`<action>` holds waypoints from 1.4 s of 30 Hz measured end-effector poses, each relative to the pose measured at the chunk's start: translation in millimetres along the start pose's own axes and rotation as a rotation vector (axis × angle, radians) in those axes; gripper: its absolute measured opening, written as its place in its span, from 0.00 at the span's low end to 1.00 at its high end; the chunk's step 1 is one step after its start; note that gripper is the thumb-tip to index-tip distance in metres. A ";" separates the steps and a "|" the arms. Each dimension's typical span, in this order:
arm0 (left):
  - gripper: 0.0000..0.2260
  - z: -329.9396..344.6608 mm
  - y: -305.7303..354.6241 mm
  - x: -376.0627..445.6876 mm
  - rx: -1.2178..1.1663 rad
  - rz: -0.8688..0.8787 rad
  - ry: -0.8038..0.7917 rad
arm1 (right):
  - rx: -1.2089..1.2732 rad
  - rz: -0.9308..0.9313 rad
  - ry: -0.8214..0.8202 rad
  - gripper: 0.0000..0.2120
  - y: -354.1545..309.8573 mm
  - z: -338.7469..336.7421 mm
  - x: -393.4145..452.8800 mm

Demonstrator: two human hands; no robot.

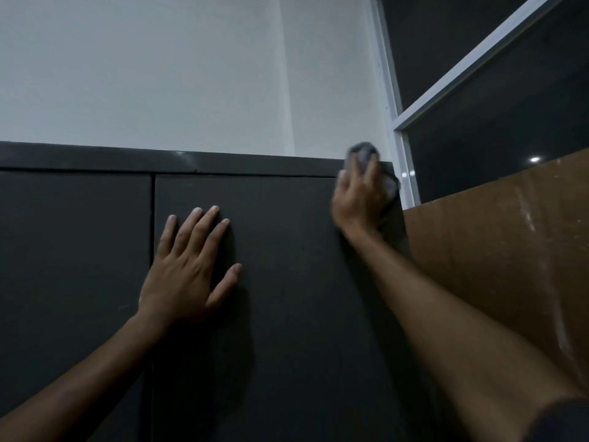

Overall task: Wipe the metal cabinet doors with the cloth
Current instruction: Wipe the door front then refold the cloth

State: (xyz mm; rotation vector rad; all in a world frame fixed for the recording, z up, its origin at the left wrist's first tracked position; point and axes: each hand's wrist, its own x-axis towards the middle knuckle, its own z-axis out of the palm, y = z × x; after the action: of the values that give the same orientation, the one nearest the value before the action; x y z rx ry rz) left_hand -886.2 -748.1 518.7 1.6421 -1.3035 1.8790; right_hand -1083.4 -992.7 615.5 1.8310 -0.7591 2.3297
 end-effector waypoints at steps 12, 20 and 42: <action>0.36 1.6 3.9 0.2 0.010 -0.006 0.010 | -0.018 0.166 -0.022 0.25 8.2 -4.8 17.8; 0.36 -1.7 4.5 1.2 -0.004 -0.010 -0.007 | -0.044 0.076 -0.151 0.26 95.1 -33.6 -104.6; 0.22 -48.0 -45.7 -76.0 -0.219 0.084 -0.112 | -0.029 -0.632 -0.311 0.25 38.6 -43.0 -290.2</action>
State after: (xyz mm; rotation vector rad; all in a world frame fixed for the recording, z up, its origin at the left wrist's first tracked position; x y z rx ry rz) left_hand -860.0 -662.3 472.7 1.6211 -1.5852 1.6412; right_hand -1053.9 -940.3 325.8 2.0560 -0.1774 1.6565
